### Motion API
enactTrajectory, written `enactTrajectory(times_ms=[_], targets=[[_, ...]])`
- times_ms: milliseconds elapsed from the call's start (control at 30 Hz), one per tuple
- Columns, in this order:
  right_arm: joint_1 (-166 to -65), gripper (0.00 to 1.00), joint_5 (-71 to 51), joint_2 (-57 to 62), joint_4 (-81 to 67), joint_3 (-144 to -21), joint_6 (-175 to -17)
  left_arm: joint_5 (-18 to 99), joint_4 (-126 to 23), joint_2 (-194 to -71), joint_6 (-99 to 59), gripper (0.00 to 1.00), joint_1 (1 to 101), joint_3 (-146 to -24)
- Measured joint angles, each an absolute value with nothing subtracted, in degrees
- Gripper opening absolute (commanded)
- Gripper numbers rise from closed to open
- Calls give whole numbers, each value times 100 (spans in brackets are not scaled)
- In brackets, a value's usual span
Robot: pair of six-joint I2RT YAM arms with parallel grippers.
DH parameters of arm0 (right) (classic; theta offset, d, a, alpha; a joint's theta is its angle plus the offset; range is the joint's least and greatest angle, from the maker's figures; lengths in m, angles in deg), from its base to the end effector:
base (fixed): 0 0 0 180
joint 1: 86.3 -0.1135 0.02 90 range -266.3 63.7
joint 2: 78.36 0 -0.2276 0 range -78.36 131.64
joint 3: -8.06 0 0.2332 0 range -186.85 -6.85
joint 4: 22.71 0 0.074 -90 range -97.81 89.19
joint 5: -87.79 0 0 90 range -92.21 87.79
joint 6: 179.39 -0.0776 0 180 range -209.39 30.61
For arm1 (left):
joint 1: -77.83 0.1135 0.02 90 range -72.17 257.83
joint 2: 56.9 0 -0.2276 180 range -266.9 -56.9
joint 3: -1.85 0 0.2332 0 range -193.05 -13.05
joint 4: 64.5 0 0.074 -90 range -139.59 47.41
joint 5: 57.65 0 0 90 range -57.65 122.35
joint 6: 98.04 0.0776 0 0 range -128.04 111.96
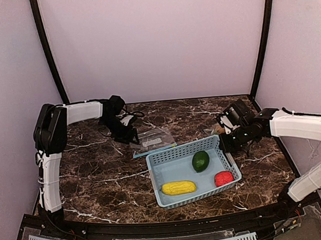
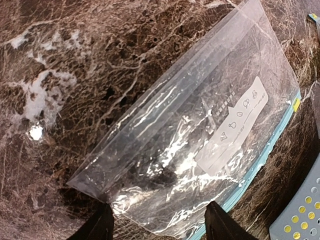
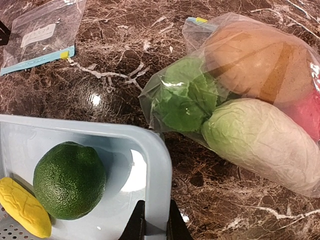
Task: Place the food in the zip-top bag and seal the zipper
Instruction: Adjust the bin at the center of the board.
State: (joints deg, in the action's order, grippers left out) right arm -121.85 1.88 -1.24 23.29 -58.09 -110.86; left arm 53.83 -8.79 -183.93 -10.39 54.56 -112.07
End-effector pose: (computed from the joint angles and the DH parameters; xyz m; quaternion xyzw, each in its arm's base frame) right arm 0.2316 0.1587 0.1641 -0.1074 0.9522 0.1055 0.2660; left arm 0.3902 -0.1988 0.1060 0.2090 0.9435 -0.2187 0.1355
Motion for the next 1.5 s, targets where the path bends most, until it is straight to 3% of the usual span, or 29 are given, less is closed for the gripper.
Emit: enactTrajectory(times_ms=[233,633,767,867,933,1067,1233,1400,1500], targets=[[-12185,0,164,-189,2248,-5730,-11089,5337,-707,-18454,-1093,22,5391,-11256],[-12174,0,341,-524,2270,-5608,-11106,5365,-930,-18373,-1109,12,5240,-10989],[-12176,0,64,-517,2224,-5479,-11148,5444,-1199,-18073,-1203,22,5190,-10567],[-12257,0,-122,-434,2215,-5472,-11244,5418,-1415,-17649,-1290,46,5179,-10324],[-12384,0,-159,-307,2204,-5507,-11362,5361,-1590,-17221,-1327,56,5185,-10196],[-12755,3,-249,143,2162,-5728,-11628,5249,-2023,-16141,-1358,66,5253,-9900],[-13317,32,-395,845,2010,-6270,-11952,5223,-2512,-15116,-1342,69,5378,-9385],[-13566,77,-439,1161,1961,-7085,-11980,5118,-2849,-14439,-1318,75,5498,-8419],[-13575,88,-266,1083,2023,-7426,-11825,4978,-2923,-13943,-1310,83,5583,-7872]])
